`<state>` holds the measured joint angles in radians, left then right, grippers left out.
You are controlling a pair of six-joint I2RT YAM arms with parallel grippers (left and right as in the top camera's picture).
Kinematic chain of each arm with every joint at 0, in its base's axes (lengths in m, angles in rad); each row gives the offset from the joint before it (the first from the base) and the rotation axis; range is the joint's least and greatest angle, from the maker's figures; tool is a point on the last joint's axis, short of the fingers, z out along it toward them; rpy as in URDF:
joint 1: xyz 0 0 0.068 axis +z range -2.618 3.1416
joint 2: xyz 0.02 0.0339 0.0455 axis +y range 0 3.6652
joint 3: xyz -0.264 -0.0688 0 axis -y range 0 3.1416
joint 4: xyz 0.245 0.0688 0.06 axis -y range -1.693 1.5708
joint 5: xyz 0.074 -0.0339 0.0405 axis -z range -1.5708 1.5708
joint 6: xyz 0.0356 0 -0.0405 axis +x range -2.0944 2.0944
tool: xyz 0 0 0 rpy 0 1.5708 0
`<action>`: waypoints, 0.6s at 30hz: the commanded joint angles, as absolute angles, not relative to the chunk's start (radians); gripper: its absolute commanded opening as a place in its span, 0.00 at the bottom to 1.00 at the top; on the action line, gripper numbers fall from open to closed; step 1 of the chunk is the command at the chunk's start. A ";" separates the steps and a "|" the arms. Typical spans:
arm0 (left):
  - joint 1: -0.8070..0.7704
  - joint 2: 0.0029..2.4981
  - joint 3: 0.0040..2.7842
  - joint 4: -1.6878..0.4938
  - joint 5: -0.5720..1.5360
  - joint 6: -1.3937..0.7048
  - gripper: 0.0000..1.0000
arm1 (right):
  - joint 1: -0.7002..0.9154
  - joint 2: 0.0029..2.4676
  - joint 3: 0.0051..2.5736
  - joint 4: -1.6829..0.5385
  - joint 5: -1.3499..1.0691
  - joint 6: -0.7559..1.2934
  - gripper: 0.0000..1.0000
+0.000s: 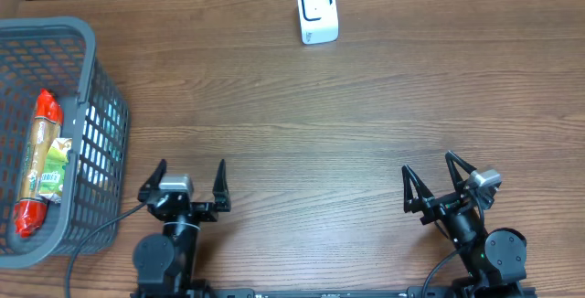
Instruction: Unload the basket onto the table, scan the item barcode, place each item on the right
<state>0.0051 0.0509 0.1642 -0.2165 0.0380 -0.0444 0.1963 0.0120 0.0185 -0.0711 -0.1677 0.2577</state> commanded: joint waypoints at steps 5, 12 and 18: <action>0.000 0.272 0.464 -0.285 0.053 -0.022 1.00 | 0.195 0.003 0.008 -0.066 -0.158 0.254 1.00; -0.001 0.583 0.882 -0.565 0.080 -0.022 1.00 | 0.195 0.003 0.008 -0.066 -0.158 0.254 1.00; -0.001 0.862 1.313 -0.897 0.079 -0.022 1.00 | 0.195 0.003 0.008 -0.066 -0.158 0.254 1.00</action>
